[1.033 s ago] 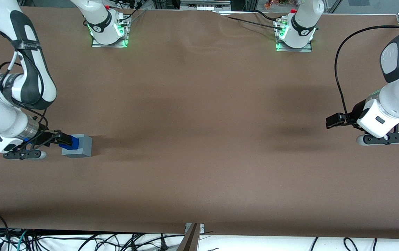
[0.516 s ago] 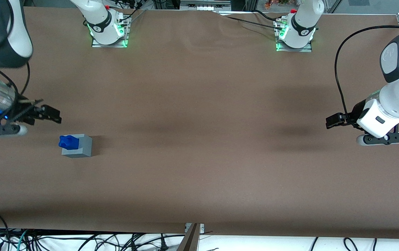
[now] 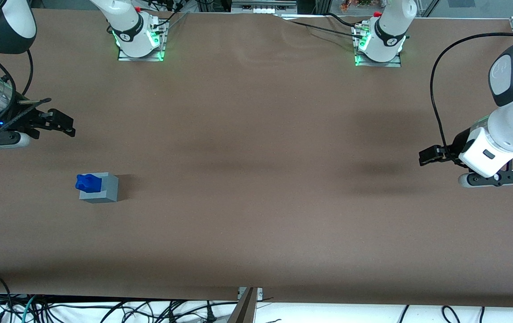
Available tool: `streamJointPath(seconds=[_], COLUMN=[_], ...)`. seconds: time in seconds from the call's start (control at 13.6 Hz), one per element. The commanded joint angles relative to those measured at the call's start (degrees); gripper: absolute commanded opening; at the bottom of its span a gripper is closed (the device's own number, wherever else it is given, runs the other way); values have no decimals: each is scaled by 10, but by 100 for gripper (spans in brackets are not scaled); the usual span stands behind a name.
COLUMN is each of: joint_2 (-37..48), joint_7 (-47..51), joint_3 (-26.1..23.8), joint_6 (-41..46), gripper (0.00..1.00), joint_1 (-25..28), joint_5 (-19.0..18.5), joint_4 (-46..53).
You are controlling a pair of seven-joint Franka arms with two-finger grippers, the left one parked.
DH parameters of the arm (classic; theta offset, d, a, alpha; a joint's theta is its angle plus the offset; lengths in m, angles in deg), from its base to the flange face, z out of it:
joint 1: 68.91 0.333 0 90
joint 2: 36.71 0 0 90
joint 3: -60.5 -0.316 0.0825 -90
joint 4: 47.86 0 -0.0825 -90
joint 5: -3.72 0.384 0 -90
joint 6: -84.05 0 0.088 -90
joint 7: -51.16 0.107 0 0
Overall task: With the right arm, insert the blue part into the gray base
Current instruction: 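Open the right gripper and withdraw it up from the base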
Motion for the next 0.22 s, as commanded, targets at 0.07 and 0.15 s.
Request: streamJointPath(seconds=[0.07,0.15], joint_2=[-1,-1], joint_7=[0,-1], joint_3=[-5,-5], joint_6=[28,29], gripper=[99,99], joint_1=[4,4], joint_5=[2,2], joint_4=[19,18])
